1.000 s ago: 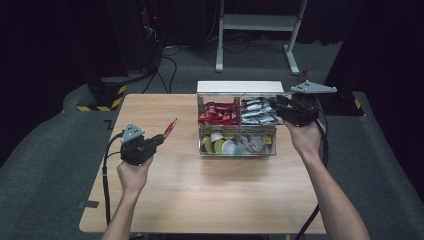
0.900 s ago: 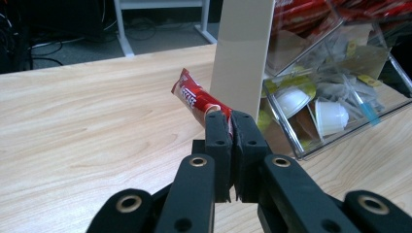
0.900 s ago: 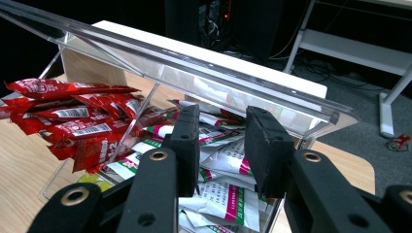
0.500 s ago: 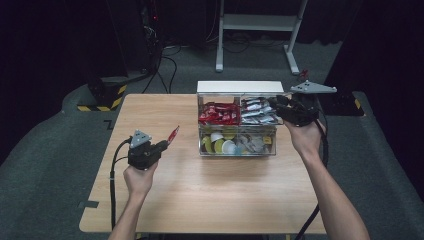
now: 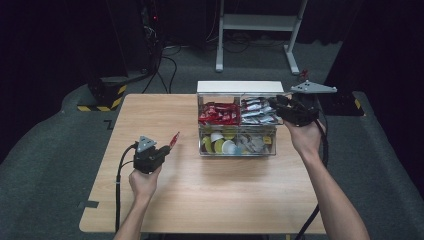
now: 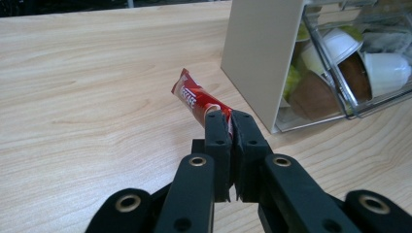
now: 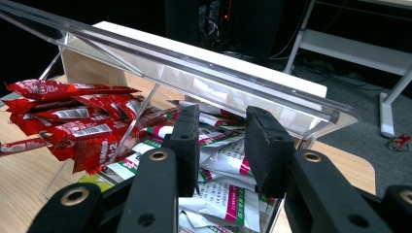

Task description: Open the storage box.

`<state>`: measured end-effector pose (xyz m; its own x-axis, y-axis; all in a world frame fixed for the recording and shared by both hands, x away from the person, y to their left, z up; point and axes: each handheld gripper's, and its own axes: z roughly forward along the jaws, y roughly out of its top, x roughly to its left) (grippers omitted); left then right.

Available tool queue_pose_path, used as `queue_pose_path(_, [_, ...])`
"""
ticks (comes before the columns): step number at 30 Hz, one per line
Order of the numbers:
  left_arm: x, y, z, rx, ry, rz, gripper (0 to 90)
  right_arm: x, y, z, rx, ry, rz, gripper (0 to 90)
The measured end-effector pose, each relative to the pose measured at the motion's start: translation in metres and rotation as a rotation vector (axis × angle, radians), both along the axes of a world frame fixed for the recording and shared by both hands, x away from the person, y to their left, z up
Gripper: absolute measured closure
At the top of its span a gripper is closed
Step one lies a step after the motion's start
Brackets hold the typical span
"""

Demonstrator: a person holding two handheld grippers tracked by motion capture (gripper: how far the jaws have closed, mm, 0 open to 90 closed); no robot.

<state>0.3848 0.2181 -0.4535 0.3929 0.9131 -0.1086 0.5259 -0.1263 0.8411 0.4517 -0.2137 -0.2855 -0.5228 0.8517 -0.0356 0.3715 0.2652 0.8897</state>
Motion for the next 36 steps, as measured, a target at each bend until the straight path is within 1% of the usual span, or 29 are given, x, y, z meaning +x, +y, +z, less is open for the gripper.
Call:
queue_pose_path(4, [0.000,-0.001,-0.004,0.013,0.007,-0.001,86.5,0.000,0.000,0.000,0.001,-0.001,0.000,66.6])
queue_pose_path(6, [0.001,-0.003,-0.009,0.018,0.014,-0.002,86.5,0.000,0.000,0.000,0.002,-0.001,-0.001,66.6])
queue_pose_path(8, [0.001,-0.004,-0.011,0.013,0.015,0.000,86.4,0.000,0.000,0.000,0.002,0.000,-0.001,66.6])
queue_pose_path(11, [0.002,-0.006,-0.017,0.018,0.027,-0.003,86.3,0.000,0.000,0.000,0.001,0.000,-0.001,66.5])
queue_pose_path(16, [0.002,-0.009,-0.020,0.015,0.035,-0.003,86.2,0.000,0.000,0.000,0.002,0.000,0.000,66.5])
queue_pose_path(20, [0.004,-0.012,-0.023,0.027,0.050,-0.014,85.9,0.000,0.000,0.000,0.002,0.001,-0.001,66.4])
queue_pose_path(26, [0.004,-0.017,-0.028,0.032,0.056,-0.024,85.8,0.000,0.000,0.000,0.002,0.000,0.000,66.4])
queue_pose_path(33, [0.004,-0.021,-0.036,0.037,0.080,-0.034,85.6,-0.001,0.000,-0.001,0.002,0.001,-0.002,66.4])
queue_pose_path(36, [0.005,-0.023,-0.041,0.039,0.100,-0.038,85.2,-0.001,0.001,-0.001,0.002,0.002,-0.004,66.4])
